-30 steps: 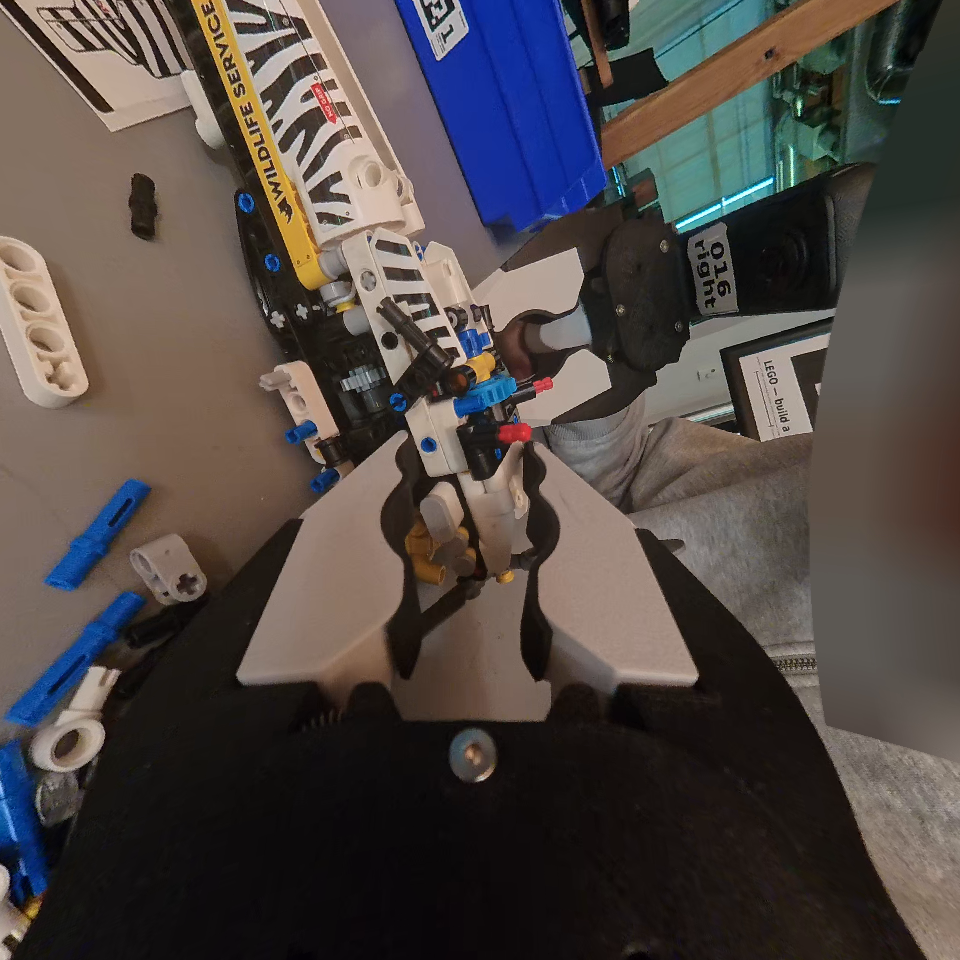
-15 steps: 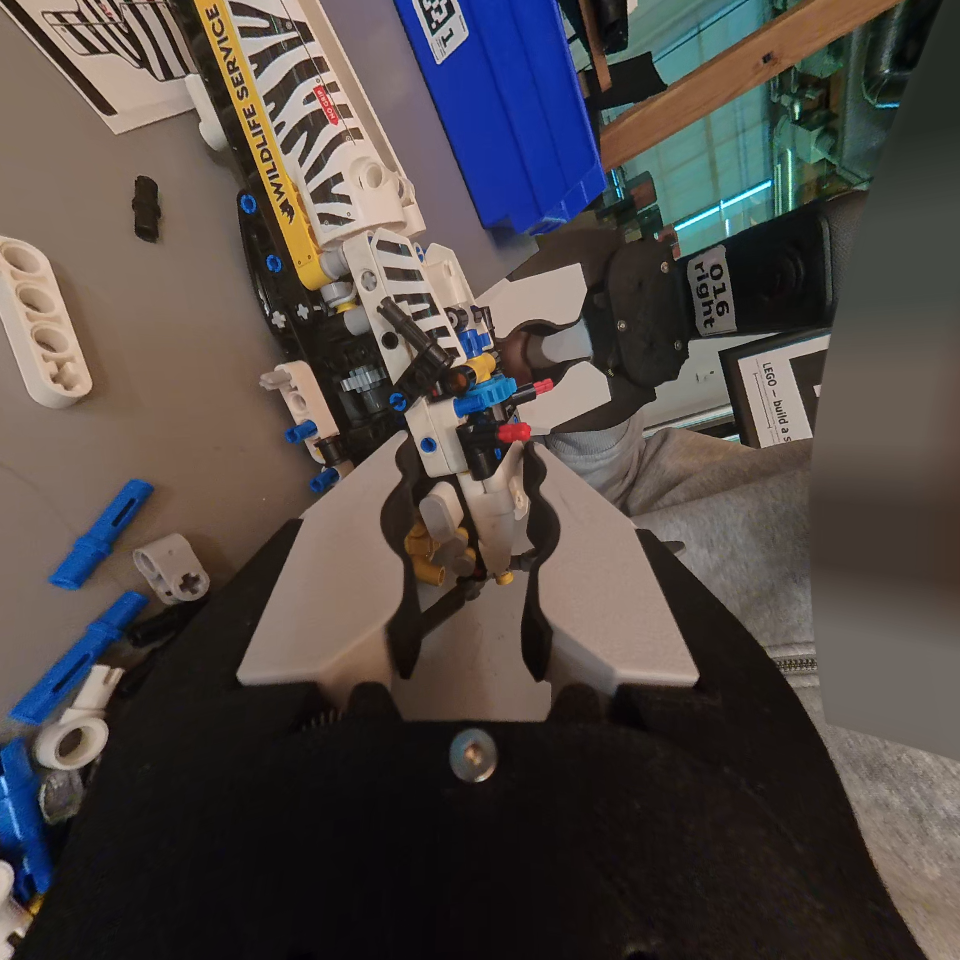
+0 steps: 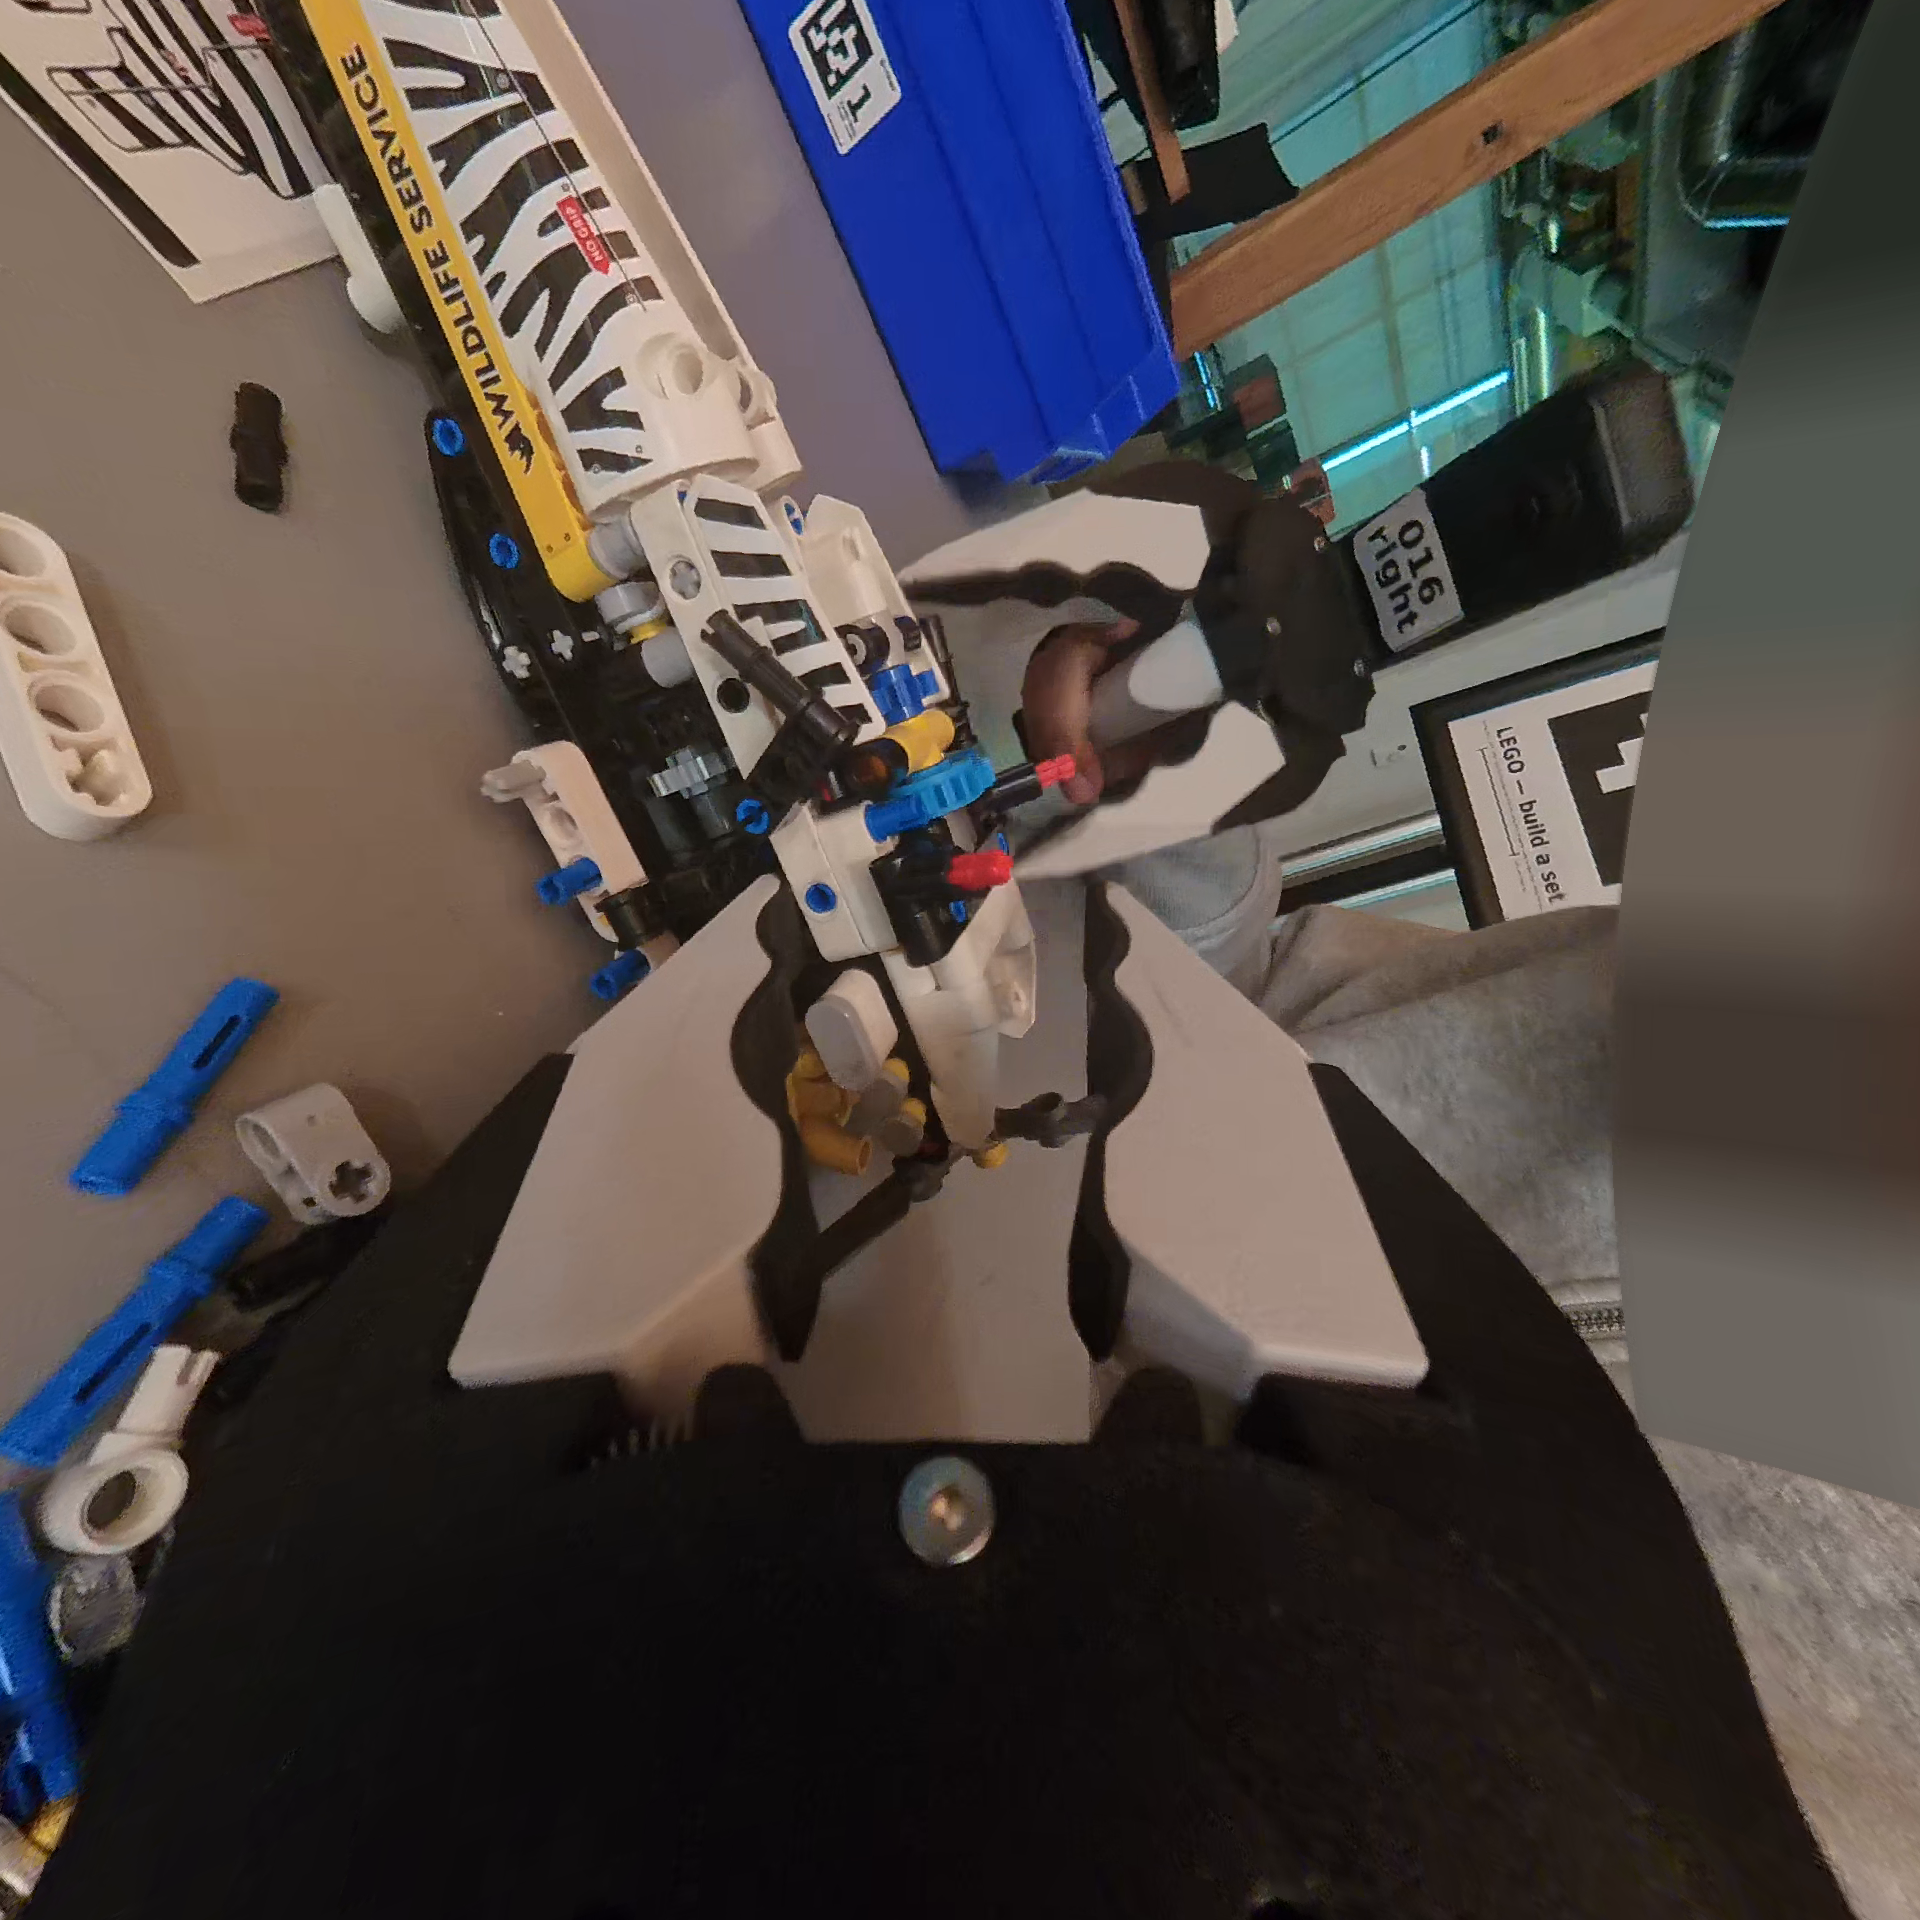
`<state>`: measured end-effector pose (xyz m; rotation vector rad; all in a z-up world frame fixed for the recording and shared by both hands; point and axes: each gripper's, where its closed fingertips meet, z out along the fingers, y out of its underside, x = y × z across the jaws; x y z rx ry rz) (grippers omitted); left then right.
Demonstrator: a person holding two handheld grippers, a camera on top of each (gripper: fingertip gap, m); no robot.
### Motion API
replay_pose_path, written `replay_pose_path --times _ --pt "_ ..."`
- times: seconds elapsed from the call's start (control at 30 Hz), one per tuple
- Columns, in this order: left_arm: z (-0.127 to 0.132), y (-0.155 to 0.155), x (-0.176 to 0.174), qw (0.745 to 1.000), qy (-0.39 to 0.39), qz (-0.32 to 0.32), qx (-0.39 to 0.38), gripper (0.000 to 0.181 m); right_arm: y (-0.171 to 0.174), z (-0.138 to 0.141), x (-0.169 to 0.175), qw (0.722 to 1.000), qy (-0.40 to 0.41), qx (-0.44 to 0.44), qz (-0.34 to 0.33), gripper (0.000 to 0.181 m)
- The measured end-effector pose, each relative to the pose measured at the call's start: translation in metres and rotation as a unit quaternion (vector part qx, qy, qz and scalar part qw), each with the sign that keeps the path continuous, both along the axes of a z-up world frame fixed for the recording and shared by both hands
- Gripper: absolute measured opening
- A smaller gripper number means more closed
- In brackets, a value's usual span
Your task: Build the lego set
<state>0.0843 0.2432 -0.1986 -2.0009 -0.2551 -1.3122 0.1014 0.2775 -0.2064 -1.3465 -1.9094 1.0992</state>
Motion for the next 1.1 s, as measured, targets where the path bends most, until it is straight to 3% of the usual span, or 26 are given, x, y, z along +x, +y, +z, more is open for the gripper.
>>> replay_pose_path --times 0.13,0.3,0.4,0.5,0.73,0.83,1.1 --pt "0.002 -0.002 -0.001 1.0 0.012 0.004 0.003 0.058 0.029 -0.013 0.026 0.996 -0.019 -0.019 -0.084 0.066" --pt "0.009 -0.006 -0.01 0.999 0.011 0.019 0.025 0.059 0.025 -0.019 0.041 0.994 -0.034 -0.011 -0.102 0.066" --pt "0.013 -0.009 -0.02 0.998 -0.006 0.036 0.047 0.055 0.019 -0.039 0.042 0.992 -0.091 0.015 -0.09 0.069" --pt "0.024 -0.013 -0.033 0.994 -0.041 0.057 0.078 0.056 0.009 -0.039 0.044 0.993 -0.086 0.032 -0.078 0.06" --pt "0.044 -0.017 -0.068 0.98 -0.012 0.139 0.14 0.057 -0.05 -0.034 0.072 0.991 -0.106 -0.046 0.062 0.039" --pt "0.054 -0.019 -0.076 0.973 -0.005 0.161 0.166 0.057 -0.041 -0.027 0.069 0.995 -0.085 -0.039 0.043 0.04" --pt "0.067 -0.021 -0.077 0.965 0.002 0.169 0.201 0.058 -0.001 0.016 0.055 0.994 0.063 -0.071 -0.048 0.04"
